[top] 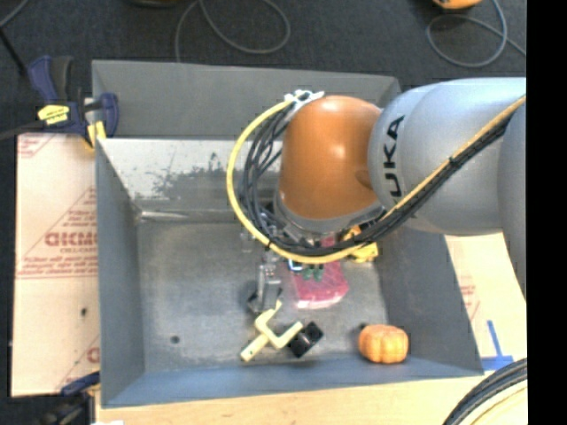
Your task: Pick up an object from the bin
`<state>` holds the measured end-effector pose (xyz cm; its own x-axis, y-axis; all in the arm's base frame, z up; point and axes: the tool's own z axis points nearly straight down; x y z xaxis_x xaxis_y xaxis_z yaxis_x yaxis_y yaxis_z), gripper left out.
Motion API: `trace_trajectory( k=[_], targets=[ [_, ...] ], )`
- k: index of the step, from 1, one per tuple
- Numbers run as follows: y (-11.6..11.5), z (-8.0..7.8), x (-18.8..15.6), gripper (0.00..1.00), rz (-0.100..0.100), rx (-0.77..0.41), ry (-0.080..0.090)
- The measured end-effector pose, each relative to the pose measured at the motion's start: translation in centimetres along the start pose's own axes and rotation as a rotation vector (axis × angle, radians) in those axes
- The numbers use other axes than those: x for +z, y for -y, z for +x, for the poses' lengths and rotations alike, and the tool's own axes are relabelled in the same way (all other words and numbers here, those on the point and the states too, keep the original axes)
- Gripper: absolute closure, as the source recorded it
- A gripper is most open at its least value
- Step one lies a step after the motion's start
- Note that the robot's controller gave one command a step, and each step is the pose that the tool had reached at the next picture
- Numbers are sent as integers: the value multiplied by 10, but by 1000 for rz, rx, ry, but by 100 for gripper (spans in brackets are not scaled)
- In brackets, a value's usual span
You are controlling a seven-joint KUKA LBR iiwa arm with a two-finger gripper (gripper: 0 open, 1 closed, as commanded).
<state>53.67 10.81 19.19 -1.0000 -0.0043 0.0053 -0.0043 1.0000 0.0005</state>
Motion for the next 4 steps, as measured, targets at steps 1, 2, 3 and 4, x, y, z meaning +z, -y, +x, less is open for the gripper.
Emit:
trace_trajectory(
  k=[1,2,3,4],
  targets=[
    [1,-2,-4,0,-1,3,8],
    [1,-2,-4,0,-1,1,8],
    [-2,1,9,0,1,-207,8],
    [29,26,23,0,0,-349,10]
  ],
)
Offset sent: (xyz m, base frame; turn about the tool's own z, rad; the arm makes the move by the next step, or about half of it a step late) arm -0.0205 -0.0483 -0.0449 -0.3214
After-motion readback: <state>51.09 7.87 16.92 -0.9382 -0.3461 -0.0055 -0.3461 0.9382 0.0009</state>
